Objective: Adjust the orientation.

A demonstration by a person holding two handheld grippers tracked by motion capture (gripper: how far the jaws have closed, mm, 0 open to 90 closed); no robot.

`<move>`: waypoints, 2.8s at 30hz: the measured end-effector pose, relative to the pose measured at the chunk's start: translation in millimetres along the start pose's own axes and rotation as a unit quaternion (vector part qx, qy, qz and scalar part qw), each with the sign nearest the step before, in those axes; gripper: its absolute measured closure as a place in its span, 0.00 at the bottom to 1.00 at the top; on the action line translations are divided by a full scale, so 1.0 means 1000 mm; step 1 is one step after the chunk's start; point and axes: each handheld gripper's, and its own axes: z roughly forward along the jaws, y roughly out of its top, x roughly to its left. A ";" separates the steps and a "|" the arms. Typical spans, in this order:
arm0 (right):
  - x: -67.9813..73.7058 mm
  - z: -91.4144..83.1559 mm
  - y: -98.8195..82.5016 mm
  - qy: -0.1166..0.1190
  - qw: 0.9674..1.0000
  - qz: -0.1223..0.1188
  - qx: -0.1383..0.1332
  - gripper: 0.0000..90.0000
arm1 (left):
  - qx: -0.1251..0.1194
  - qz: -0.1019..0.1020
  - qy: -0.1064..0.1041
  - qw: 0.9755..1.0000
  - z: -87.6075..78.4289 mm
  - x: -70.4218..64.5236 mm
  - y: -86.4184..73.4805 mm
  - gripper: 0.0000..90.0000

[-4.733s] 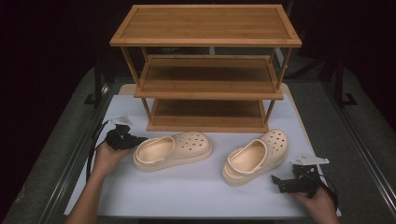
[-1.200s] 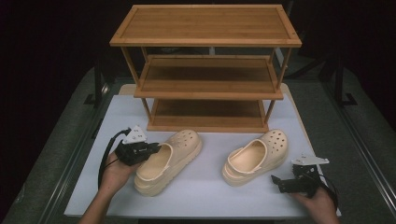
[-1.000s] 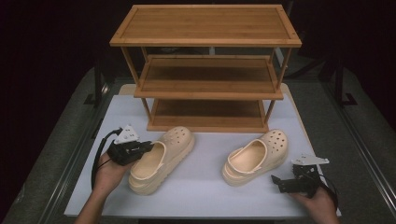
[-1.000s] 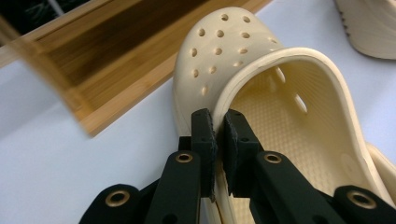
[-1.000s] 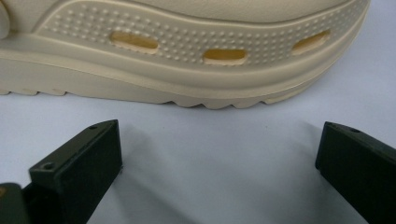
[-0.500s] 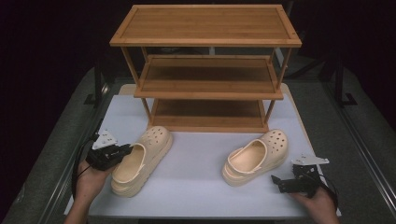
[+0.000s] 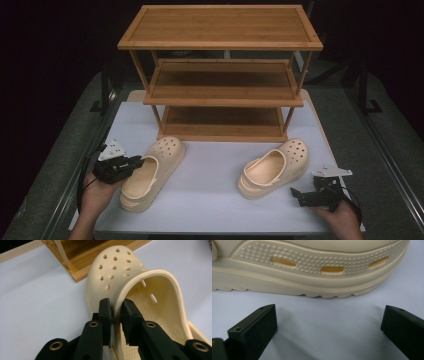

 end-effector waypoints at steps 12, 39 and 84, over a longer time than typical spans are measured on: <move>0.000 0.000 0.000 0.000 1.000 0.000 0.000 0.00 | -0.029 -0.031 -0.048 0.998 -0.015 0.015 -0.001 0.52; 0.000 0.000 0.000 0.000 1.000 -0.001 0.001 0.00 | 0.058 -0.094 0.053 0.993 0.014 0.068 -0.063 0.00; -0.101 0.008 0.073 0.001 0.998 0.055 -0.024 1.00 | 0.056 -0.078 0.051 0.994 0.026 0.065 -0.072 0.00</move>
